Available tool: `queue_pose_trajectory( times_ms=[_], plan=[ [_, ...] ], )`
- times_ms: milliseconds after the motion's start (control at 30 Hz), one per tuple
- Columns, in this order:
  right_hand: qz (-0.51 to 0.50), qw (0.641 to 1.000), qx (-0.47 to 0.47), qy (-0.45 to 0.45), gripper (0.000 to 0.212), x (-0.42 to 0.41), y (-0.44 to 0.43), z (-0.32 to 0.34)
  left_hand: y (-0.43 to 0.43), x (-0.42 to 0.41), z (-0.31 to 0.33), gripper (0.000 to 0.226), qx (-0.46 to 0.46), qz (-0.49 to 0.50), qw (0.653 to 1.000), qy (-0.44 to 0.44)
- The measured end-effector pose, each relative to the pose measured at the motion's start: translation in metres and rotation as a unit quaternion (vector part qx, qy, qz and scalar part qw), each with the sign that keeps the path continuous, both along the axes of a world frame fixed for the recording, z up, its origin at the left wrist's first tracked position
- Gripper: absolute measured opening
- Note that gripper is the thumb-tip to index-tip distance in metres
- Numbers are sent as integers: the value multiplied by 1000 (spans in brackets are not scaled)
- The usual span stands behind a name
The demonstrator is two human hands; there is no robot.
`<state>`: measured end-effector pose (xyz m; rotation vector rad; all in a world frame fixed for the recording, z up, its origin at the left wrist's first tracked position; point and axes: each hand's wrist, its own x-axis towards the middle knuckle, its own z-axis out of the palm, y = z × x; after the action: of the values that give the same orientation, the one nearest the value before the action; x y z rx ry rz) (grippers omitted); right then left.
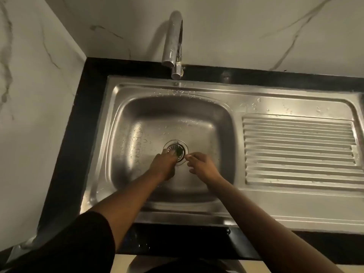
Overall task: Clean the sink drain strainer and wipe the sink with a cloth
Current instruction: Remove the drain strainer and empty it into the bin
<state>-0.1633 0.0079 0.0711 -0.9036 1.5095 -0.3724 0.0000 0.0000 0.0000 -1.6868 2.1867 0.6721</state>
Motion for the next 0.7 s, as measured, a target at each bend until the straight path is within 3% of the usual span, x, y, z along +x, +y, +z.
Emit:
queue_pose_trajectory(
  times_ms=[300, 700],
  plan=[
    [-8, 1000, -9, 17, 35, -9, 3, -4, 2, 0, -8, 45, -11, -26, 999, -30],
    [7, 999, -25, 27, 30, -22, 13, 0, 0, 5, -1, 45, -73, -61, 995, -43]
  ],
)
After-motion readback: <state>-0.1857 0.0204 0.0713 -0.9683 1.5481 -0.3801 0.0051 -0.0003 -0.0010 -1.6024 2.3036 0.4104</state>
